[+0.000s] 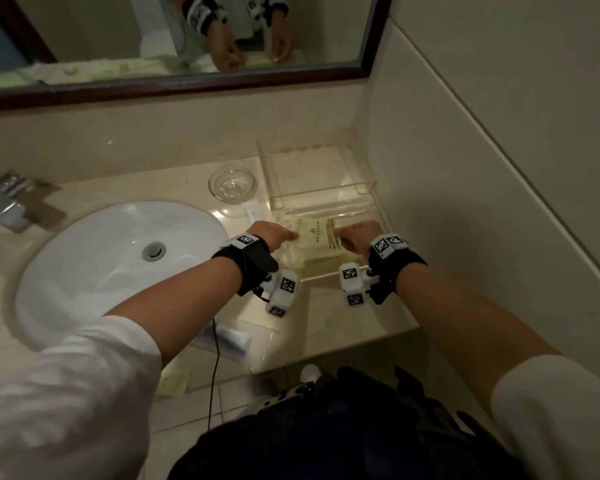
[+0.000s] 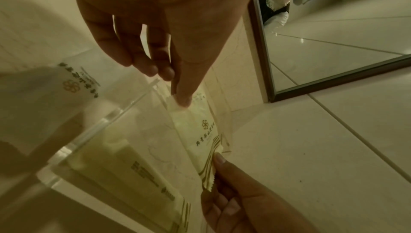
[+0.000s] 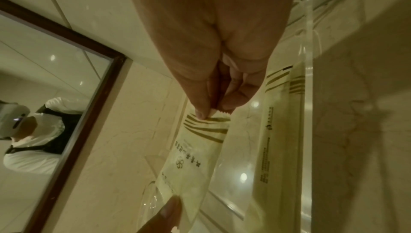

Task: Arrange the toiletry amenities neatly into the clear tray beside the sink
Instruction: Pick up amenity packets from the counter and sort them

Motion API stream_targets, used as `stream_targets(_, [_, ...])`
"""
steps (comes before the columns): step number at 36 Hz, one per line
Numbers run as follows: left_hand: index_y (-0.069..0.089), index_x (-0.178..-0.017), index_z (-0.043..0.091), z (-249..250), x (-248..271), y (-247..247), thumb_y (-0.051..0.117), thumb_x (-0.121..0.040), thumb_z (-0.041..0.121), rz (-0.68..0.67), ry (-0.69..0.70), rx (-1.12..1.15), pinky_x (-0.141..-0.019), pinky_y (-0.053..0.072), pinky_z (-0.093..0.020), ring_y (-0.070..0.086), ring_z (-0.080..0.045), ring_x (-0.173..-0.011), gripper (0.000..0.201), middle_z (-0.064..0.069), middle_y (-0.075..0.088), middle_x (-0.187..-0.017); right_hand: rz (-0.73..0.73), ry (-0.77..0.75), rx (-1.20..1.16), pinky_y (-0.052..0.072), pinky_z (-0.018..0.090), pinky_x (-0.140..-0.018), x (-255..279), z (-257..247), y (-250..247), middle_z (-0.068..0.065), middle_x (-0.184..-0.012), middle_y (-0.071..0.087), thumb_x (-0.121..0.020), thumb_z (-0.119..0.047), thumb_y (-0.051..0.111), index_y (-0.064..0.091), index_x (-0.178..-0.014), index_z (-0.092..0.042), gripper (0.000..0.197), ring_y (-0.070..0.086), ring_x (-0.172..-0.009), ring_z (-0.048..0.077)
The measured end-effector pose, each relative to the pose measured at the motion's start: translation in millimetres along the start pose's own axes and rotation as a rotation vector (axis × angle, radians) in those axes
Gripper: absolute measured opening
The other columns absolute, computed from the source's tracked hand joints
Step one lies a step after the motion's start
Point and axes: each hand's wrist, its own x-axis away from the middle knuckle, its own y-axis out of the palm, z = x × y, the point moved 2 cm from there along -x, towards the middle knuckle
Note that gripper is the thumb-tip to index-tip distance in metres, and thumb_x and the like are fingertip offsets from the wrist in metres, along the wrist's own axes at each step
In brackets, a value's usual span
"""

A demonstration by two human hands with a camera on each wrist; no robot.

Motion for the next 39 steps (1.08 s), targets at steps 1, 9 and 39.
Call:
stream_targets(1, [0.067,-0.113,0.008,-0.4,-2.3,0.4,0.075,-0.076,0.040,0.004,0.001,-0.018,-0.095,0.052,-0.038,0.064,-0.023,-0.103,0.050,-0.008,0.068,-0.112,-0.012,-0.006,0.021,0.055,0.037,-0.075,-0.3,-2.1,0.4,0.010,-0.066,0.066,-0.074,-0.016,0.079,0.067,-0.061,-0.010,0.020,0.060,-0.066,0.024])
stream_targets(9, [0.069,-0.109,0.006,1.9,-19.5,5.3,0.071,-0.080,0.039,0.064,-0.036,-0.094,-0.096,0.052,-0.039,0.063,-0.027,-0.106,0.044,-0.010,0.069,-0.112,-0.070,0.008,0.130,0.045,0.027,-0.055,-16.9,-8.4,0.0,0.000,-0.046,0.060,-0.078,-0.012,0.075,0.067,-0.062,-0.010,0.019,0.051,-0.050,0.017])
stream_targets(39, [0.075,-0.086,0.008,19.1,-49.6,3.3,0.073,-0.073,0.022,0.145,0.057,-0.478,-0.062,0.050,-0.025,0.067,-0.020,-0.084,0.019,-0.007,0.072,-0.089,-0.210,0.103,0.560,0.057,0.048,-0.082,-64.4,-20.4,18.4,0.011,-0.083,0.074,-0.063,-0.051,0.074,0.072,-0.080,-0.009,0.045,0.070,-0.077,0.031])
